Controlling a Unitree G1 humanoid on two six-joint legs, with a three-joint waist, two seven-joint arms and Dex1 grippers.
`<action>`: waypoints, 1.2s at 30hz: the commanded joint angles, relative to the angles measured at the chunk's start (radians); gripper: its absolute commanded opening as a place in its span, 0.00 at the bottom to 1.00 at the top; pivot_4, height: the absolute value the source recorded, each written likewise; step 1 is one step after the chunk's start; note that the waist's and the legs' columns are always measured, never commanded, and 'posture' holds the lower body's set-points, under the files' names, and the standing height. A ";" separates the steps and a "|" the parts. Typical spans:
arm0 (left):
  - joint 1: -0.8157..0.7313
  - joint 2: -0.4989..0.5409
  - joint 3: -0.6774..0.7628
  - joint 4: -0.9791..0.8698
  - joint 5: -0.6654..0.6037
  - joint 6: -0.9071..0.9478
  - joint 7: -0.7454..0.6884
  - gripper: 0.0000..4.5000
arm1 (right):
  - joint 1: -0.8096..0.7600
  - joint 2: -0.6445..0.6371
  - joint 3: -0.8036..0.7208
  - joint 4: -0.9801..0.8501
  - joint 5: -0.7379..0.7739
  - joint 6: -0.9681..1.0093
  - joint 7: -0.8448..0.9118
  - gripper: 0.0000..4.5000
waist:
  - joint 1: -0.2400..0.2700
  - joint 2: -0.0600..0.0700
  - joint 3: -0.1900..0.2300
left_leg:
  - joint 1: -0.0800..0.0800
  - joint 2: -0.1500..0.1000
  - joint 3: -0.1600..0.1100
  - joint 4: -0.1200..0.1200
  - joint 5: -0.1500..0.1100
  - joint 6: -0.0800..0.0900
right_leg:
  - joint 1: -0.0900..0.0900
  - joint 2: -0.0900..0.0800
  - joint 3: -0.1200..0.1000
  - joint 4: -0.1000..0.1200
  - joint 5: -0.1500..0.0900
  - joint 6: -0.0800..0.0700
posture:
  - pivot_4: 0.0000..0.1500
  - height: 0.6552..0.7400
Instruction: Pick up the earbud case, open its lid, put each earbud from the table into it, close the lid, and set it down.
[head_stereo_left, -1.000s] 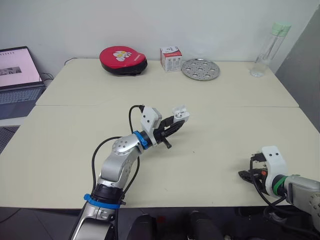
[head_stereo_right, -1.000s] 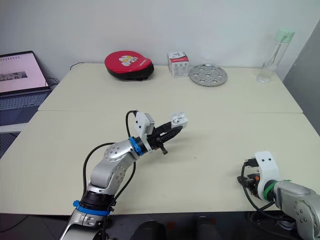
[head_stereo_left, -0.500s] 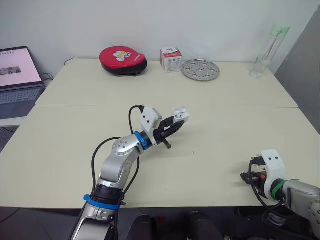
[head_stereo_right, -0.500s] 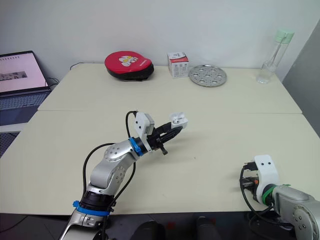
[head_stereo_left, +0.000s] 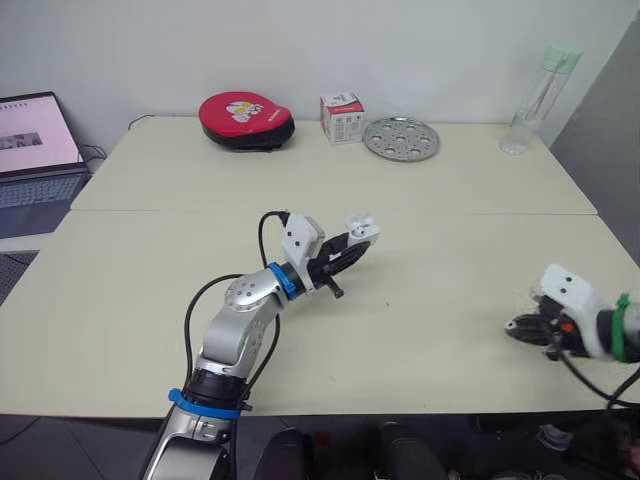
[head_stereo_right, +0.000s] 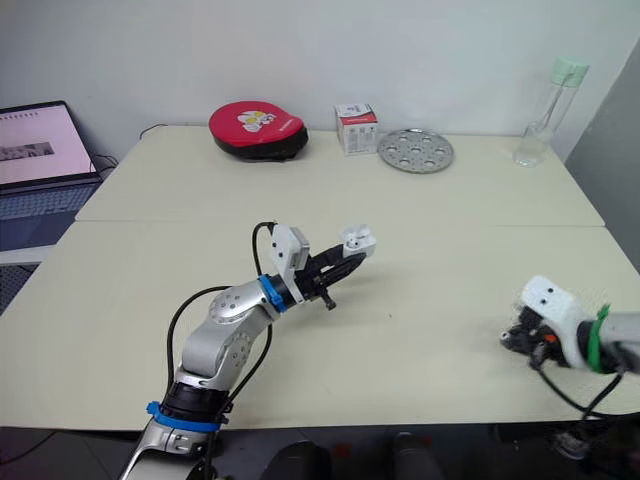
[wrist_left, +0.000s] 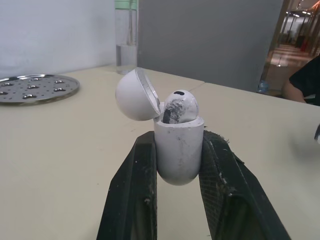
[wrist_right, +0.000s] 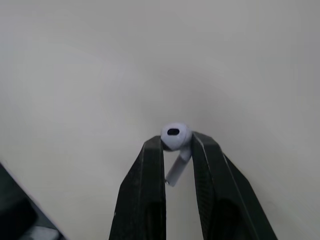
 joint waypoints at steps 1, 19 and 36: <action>-0.014 -0.011 -0.010 -0.015 0.008 -0.038 -0.005 0.17 | -0.024 -0.063 0.113 0.225 -0.164 -0.410 0.189 0.08 | 0.002 0.000 0.000 | 0.000 0.000 0.000 0.000 0.000 0.000 | 0.000 0.000 0.000 0.000 0.000 0.000 | 1.00 1.00; 0.006 -0.008 -0.012 -0.039 0.025 -0.039 0.017 0.17 | -0.153 0.007 0.246 0.638 -0.415 -0.704 0.237 0.44 | 0.001 0.000 0.000 | 0.004 0.000 0.003 0.001 0.000 0.000 | 0.002 -0.001 0.003 0.003 0.000 0.000 | 1.00 1.00; 0.008 -0.005 -0.023 -0.043 0.036 -0.045 0.010 0.17 | -0.194 0.042 0.263 0.577 -0.455 -0.630 0.266 0.51 | 0.001 -0.001 0.000 | 0.006 0.001 0.003 0.001 0.000 0.000 | 0.004 -0.001 0.003 0.003 0.000 0.000 | 1.00 1.00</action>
